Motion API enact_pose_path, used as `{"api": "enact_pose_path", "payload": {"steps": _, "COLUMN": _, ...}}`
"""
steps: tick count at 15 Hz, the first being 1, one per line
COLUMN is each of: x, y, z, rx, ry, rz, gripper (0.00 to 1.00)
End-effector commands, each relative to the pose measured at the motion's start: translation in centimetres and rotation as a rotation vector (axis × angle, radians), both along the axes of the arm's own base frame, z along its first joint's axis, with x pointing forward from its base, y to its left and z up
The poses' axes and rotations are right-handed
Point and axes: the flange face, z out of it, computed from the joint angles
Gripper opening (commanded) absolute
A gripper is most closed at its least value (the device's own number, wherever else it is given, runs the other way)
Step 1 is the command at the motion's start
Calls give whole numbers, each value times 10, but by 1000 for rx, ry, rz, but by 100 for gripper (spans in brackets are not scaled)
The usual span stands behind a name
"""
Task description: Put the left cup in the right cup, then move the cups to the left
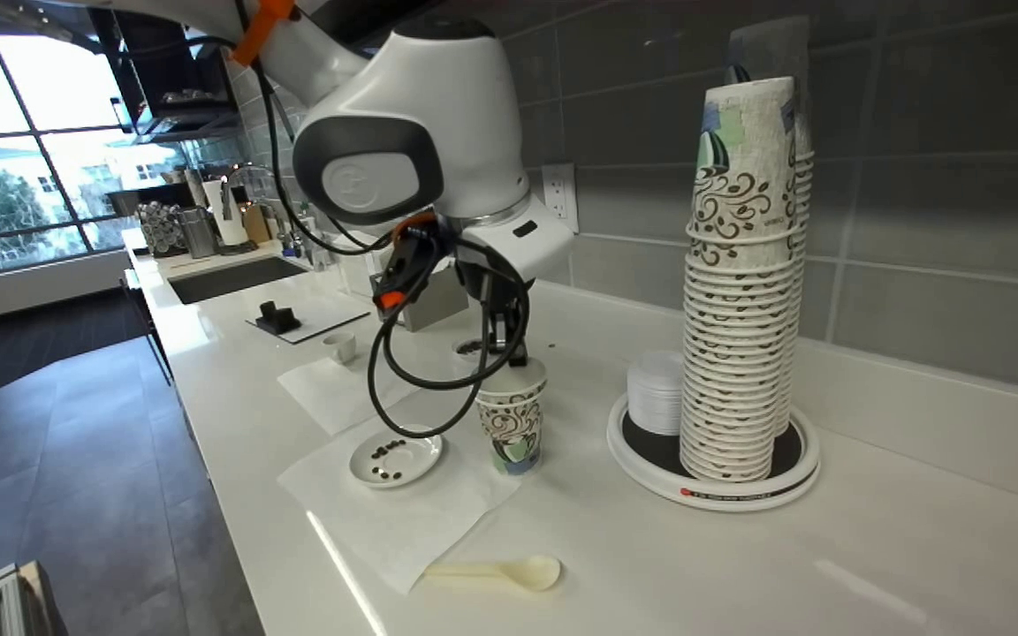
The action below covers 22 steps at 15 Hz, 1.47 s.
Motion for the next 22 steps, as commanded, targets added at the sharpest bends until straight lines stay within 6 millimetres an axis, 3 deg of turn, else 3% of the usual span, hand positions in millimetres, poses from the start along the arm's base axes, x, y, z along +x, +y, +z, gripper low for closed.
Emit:
{"api": "enact_pose_path", "payload": {"steps": 1, "x": 5, "y": -14, "z": -23, "rx": 11, "ry": 6, "rz": -13, "gripper": 1}}
{"api": "enact_pose_path", "payload": {"steps": 5, "x": 13, "y": -18, "z": -33, "rx": 14, "ry": -7, "rz": -28, "gripper": 1}}
{"api": "enact_pose_path", "payload": {"steps": 11, "x": 16, "y": -20, "z": -29, "rx": 10, "ry": -19, "rz": -8, "gripper": 1}}
{"api": "enact_pose_path", "payload": {"steps": 12, "x": 15, "y": -21, "z": -29, "rx": 8, "ry": -17, "rz": -1, "gripper": 25}}
{"api": "enact_pose_path", "payload": {"steps": 20, "x": 0, "y": -33, "z": -47, "rx": 13, "ry": 19, "rz": 24, "gripper": 77}}
{"api": "enact_pose_path", "payload": {"steps": 21, "x": -1, "y": -35, "z": -47, "rx": 14, "ry": 15, "rz": 22, "gripper": 74}}
{"api": "enact_pose_path", "payload": {"steps": 22, "x": -3, "y": -37, "z": -46, "rx": 18, "ry": 14, "rz": 23, "gripper": 41}}
